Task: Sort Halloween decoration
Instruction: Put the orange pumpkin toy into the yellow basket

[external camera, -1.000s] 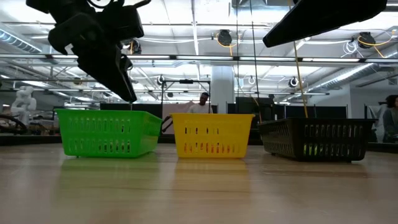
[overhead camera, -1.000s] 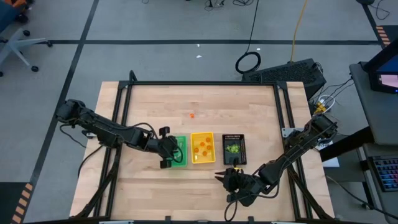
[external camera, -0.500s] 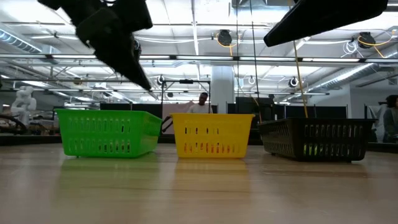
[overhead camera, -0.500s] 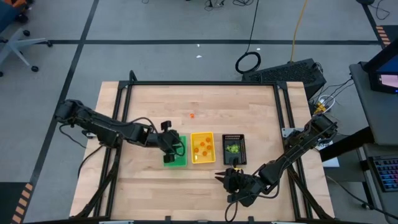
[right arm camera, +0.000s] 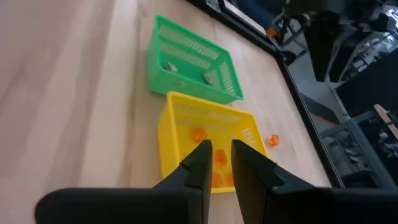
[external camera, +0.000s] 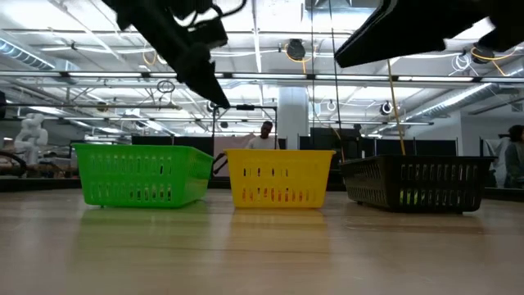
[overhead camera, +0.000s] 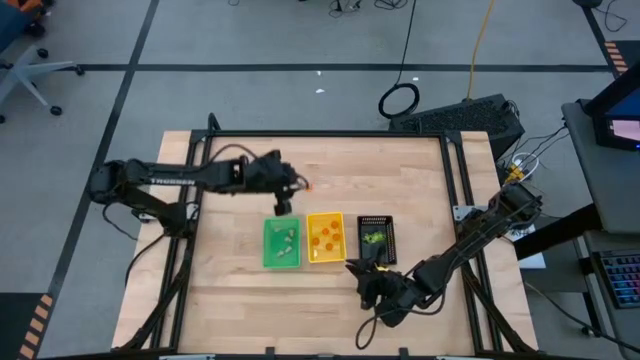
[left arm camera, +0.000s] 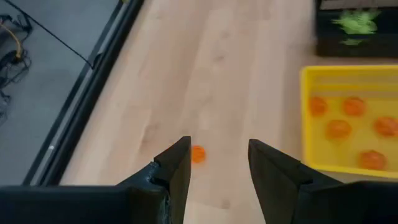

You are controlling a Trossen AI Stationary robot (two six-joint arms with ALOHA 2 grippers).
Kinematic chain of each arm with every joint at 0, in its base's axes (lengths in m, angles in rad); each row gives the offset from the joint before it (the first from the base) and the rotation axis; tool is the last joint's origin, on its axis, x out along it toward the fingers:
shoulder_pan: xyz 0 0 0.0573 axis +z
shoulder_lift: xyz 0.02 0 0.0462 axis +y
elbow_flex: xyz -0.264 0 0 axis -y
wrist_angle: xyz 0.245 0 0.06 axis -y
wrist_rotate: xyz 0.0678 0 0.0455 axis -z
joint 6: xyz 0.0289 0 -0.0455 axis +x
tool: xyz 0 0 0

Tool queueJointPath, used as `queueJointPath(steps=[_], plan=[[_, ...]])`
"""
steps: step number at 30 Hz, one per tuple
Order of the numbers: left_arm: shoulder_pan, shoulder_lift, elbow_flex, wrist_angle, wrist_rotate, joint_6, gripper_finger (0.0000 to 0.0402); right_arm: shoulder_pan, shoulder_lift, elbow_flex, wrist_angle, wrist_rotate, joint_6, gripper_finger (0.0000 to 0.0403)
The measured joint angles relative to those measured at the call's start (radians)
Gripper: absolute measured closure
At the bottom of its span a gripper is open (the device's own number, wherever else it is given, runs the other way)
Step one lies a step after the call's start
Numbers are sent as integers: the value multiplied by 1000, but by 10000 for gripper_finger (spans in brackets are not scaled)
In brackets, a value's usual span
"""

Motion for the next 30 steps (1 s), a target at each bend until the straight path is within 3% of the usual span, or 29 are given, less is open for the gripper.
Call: queueJointPath(steps=[7, 16, 22, 30], plan=[[156, 19, 1, 54, 57, 89, 244, -36, 0, 0, -42, -5, -4, 355], [172, 40, 1, 38, 67, 186, 244, -86, 0, 0, -61, -65, -3, 355], [244, 103, 1, 89, 323, 265, 244, -121, 0, 0, -53, -136, 8, 355], [308, 263, 1, 126, 413, 232, 244, -132, -25, 0, -41, -157, 11, 355]])
